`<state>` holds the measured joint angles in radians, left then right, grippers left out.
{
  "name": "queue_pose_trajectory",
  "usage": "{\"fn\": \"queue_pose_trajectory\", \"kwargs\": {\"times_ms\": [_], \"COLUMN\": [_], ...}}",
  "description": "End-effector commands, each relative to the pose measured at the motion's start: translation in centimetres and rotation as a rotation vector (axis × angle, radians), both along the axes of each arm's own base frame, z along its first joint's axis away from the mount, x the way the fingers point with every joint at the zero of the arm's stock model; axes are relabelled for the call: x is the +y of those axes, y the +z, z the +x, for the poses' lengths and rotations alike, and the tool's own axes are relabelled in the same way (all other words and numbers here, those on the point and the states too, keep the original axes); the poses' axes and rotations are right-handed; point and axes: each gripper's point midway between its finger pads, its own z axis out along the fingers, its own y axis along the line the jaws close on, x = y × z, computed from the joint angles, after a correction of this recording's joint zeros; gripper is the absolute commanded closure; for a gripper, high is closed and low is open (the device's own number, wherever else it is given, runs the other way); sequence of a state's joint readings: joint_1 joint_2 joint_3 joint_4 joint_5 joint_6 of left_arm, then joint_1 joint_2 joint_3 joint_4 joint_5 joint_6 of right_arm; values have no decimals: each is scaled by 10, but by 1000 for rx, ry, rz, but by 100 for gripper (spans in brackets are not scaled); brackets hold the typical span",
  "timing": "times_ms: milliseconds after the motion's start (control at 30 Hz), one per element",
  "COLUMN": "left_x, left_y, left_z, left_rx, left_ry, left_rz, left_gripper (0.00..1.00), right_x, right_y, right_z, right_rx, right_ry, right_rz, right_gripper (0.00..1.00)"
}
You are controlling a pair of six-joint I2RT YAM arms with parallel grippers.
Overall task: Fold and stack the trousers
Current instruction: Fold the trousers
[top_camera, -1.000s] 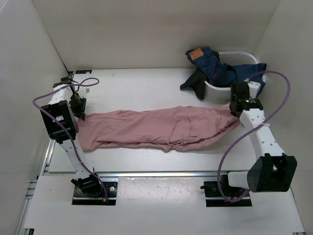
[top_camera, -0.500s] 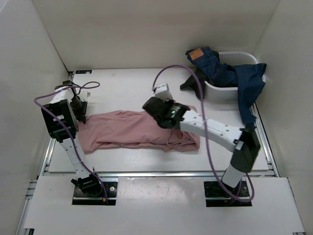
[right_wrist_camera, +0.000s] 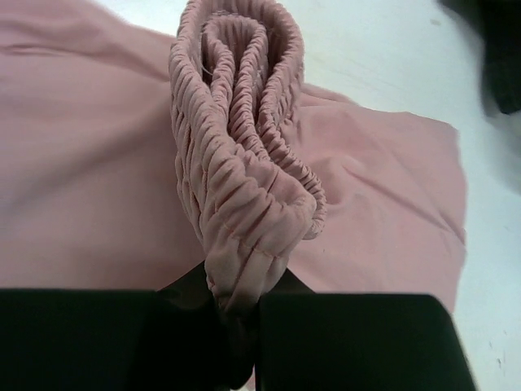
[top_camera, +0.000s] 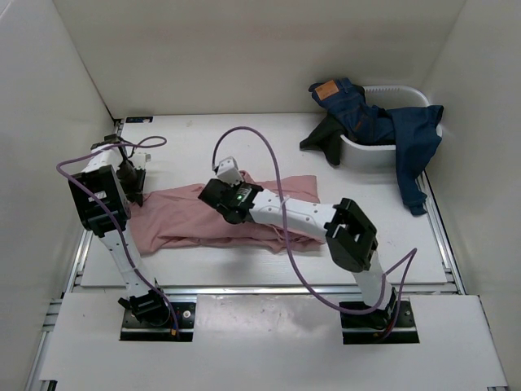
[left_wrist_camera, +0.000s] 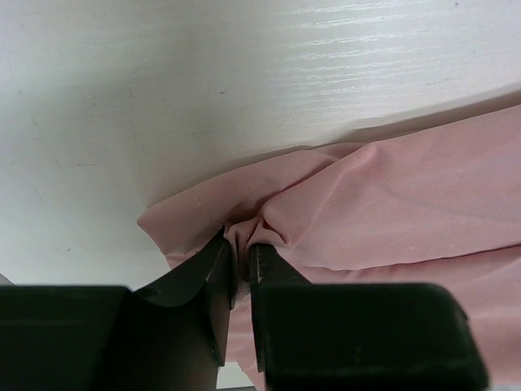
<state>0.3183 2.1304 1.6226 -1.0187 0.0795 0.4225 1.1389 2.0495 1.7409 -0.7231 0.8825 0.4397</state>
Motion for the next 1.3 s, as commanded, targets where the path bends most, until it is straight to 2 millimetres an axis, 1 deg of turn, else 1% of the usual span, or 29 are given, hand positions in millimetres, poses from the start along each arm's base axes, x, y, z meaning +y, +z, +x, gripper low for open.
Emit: {"fn": "queue_pose_trajectory", "kwargs": {"times_ms": [0, 33, 100, 233, 300, 367, 400, 433, 467, 533, 567, 600, 667, 700, 733, 767, 800, 833, 867, 900, 933, 967, 1000, 1033, 1100, 1133, 1167, 1233, 1267], "left_x": [-3, -3, -4, -4, -3, -3, -4, -4, -4, -3, -1, 2, 5, 6, 8, 10, 11, 14, 15, 17, 20, 23, 23, 24, 27, 27, 33, 40, 43], "left_y": [21, 21, 24, 24, 26, 26, 26, 26, 26, 29, 33, 35, 47, 50, 57, 67, 67, 76, 84, 90, 97, 103, 114, 120, 135, 139, 143, 151, 156], "left_z": [12, 12, 15, 16, 18, 18, 18, 18, 18, 21, 22, 24, 29, 32, 32, 36, 33, 35, 36, 35, 36, 35, 35, 34, 32, 32, 32, 31, 31], "left_rx": [-77, -77, -88, -88, -97, -97, -97, -97, -97, -107, -108, -114, -132, -144, -150, -179, -167, -186, -205, -212, -228, -236, -262, -272, -302, -310, -309, -315, -313], "left_ry": [-18, -18, -19, -19, -20, -20, -11, -10, -10, -11, -10, -8, -7, -7, -5, -5, -3, 0, 0, 4, 6, 0, -9, -6, -26, -26, -27, -25, -19], "left_rz": [-9, -9, -15, -15, -12, -12, -13, -13, -13, -10, 0, 13, 30, 34, 46, 55, 64, 86, 93, 112, 127, 148, 158, 173, 202, 205, 241, 280, 300], "left_gripper": [73, 73, 73, 73, 72, 70, 69, 67, 64, 62, 61, 60, 60, 59, 59, 59, 57, 56, 54, 53, 51, 48, 42, 38, 30, 28, 27, 27, 27], "right_x": [51, 58, 76, 81, 96, 115, 124, 127, 135, 137, 137, 138, 137, 129, 122, 107, 94, 78, 57, 38, 23, -11, -21, -39, -48, -51, -52, -57, -55], "right_y": [7, 2, 5, -2, -12, -14, -14, -10, -5, 23, 36, 63, 92, 111, 118, 140, 142, 121, 126, 110, 94, 58, 39, 21, -21, -29, -48, -72, -74], "right_z": [-3, -3, -9, -14, -27, -41, -50, -52, -58, -60, -60, -64, -67, -70, -69, -66, -60, -58, -45, -37, -33, -20, -18, -9, -17, -14, -16, -14, -12], "right_rx": [11, 27, 67, 102, 178, 229, 238, 239, 222, 167, 154, 138, 116, 96, 82, 35, 24, 52, 38, 63, 117, 205, 254, 287, 377, 398, 441, 502, 505], "right_ry": [112, 130, 177, 186, 304, 415, 487, 523, 563, 599, 601, 615, 618, 621, 604, 558, 518, 458, 381, 304, 240, 102, 66, 12, -2, -7, -25, -53, -55], "right_rz": [103, 102, 172, 193, 209, 225, 203, 199, 193, 201, 218, 277, 342, 368, 376, 401, 402, 384, 408, 394, 404, 417, 436, 452, 480, 501, 495, 474, 471], "right_gripper": [96, 98, 100, 100, 100, 75, 57, 28, 20, 9, 7, 7, 7, 7, 7, 9, 11, 15, 20, 35, 44, 54, 68, 74, 85, 89, 92, 100, 100]}}
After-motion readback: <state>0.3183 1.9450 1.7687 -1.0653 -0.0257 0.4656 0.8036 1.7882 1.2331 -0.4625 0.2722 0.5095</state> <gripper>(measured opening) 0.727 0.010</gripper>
